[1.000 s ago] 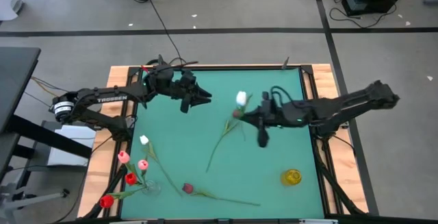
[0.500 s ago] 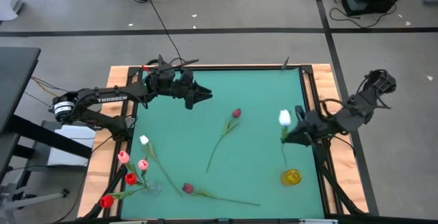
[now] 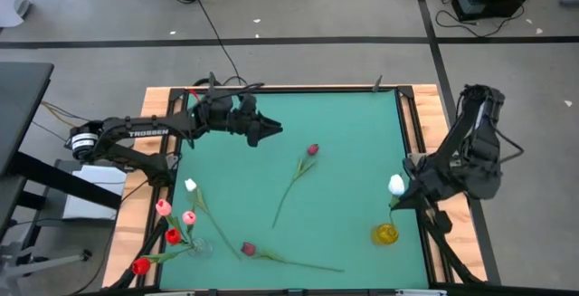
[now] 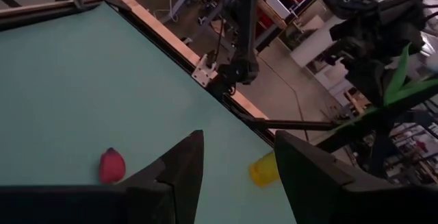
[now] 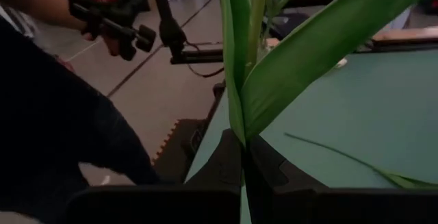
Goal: Sort flowers into vase by color
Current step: Put the top white tulip into the yellow transparent vase
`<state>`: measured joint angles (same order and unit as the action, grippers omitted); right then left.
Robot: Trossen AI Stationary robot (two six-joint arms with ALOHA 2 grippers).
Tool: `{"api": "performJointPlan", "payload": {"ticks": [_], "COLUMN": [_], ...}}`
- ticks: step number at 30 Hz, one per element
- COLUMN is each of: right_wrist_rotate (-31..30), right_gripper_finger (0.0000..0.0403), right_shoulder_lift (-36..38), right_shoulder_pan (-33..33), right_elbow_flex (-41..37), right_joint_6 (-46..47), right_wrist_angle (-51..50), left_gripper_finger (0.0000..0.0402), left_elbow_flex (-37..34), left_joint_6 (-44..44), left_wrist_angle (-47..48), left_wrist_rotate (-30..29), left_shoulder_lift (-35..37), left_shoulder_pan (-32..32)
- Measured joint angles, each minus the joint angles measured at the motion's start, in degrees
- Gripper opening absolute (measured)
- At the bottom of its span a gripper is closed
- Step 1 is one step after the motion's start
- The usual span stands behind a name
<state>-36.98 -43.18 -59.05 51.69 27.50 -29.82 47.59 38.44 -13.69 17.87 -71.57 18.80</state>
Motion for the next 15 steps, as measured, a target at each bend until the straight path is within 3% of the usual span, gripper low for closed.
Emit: {"api": "performJointPlan", "payload": {"ticks": [5, 15], "right_wrist_rotate": [-5.1, -5.8], "right_gripper_finger": [0.0007, 0.0011], "right_shoulder_lift": [0.1, -1.3], "right_shoulder_pan": [-3.8, -6.7], "right_elbow_flex": [-2.7, -9.2], "right_joint_6": [1.0, 5.8], "right_wrist_angle": [1.9, 7.0], "left_gripper_finger": [0.0185, 0.0185], "left_elbow_flex": [0.0, 0.0], "left_joint_6": [1.2, 1.5], "left_wrist_angle": [0.0, 0.0], "left_wrist_rotate": [-1.5, -1.5], "left_shoulder_lift": [0.0, 0.0], "left_shoulder_pan": [-1.0, -1.0]}}
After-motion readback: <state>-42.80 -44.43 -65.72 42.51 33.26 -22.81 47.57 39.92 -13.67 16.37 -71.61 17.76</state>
